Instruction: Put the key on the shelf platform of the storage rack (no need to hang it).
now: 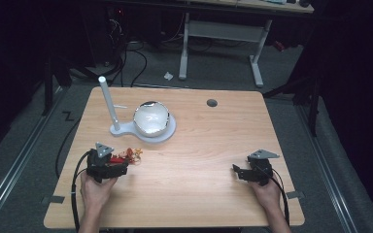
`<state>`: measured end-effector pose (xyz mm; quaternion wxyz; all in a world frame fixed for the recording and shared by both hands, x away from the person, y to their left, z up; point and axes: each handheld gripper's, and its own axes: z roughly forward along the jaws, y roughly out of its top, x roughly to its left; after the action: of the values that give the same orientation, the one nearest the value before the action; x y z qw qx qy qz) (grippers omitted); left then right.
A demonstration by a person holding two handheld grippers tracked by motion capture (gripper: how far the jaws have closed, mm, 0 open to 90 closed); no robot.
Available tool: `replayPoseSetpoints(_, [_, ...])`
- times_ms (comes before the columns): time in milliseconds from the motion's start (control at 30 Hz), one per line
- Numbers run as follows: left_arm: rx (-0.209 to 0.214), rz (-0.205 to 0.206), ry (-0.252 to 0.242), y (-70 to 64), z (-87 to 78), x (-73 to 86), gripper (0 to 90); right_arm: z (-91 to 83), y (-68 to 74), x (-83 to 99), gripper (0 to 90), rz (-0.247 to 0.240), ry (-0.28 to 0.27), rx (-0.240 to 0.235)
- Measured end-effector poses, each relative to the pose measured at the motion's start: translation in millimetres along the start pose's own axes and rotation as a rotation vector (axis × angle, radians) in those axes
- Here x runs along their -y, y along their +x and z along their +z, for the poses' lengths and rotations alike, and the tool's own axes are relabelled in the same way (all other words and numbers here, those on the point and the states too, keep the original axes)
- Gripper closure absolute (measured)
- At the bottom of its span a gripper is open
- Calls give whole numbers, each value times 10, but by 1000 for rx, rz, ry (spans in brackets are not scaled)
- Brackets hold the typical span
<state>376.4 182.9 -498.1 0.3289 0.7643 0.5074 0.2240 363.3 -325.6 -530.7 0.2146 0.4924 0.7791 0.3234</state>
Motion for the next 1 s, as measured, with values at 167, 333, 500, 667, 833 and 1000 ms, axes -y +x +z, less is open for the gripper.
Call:
replayPoseSetpoints(167, [15,24,11,-56,62,-69,152,0,0,0,249,0,0,0])
replayPoseSetpoints(333, [26,36,25,-103,136,-124,153,1,-1,0,249,-1,-1,0])
replayPoseSetpoints(500, [34,61,37,-161,205,-193,156,1,-1,0,249,-1,-1,0])
replayPoseSetpoints(667, [55,77,53,-231,287,-202,157,0,-1,0,249,0,0,1])
replayPoseSetpoints(833, [49,82,67,-256,361,-198,156,0,0,0,249,1,0,0])
replayPoseSetpoints(1000, [35,104,67,-288,397,-200,152,0,0,0,249,1,0,0])
